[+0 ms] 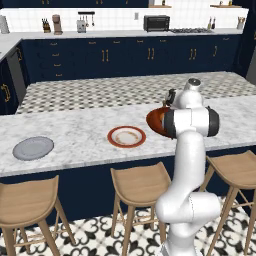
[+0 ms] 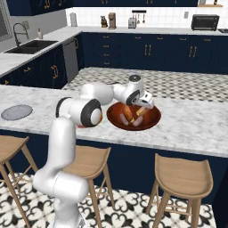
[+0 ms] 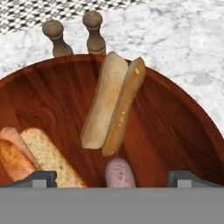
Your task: Place one bun and one sausage from the bowl on each plate.
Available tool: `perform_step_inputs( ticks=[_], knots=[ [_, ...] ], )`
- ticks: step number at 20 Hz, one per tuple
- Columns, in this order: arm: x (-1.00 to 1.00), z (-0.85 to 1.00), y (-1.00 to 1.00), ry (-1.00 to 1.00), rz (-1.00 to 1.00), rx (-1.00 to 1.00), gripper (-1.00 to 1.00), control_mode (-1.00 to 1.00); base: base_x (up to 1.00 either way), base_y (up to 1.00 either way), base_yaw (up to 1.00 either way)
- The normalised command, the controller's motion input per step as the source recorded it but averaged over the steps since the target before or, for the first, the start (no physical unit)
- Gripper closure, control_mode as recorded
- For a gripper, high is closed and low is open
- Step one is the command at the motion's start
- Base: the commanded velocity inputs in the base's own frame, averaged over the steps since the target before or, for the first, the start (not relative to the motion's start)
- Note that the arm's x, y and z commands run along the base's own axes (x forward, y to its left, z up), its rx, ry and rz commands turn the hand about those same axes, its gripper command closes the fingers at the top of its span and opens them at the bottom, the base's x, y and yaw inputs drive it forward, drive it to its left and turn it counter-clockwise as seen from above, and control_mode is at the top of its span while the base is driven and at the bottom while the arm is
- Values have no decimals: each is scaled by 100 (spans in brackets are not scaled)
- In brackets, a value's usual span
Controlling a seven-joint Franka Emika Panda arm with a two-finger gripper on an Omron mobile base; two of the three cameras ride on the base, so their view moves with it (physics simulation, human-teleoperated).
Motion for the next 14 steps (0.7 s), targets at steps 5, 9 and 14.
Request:
perform_step_inputs(
  ticks=[5, 9, 14],
  knots=[
    [25, -59, -10, 0, 0, 0, -100, -100, 0, 0, 0],
    [21, -32, 0, 0, 0, 0, -100, -100, 0, 0, 0],
    [12, -22, 0, 1, 0, 0, -100, -100, 0, 0, 0]
  ],
)
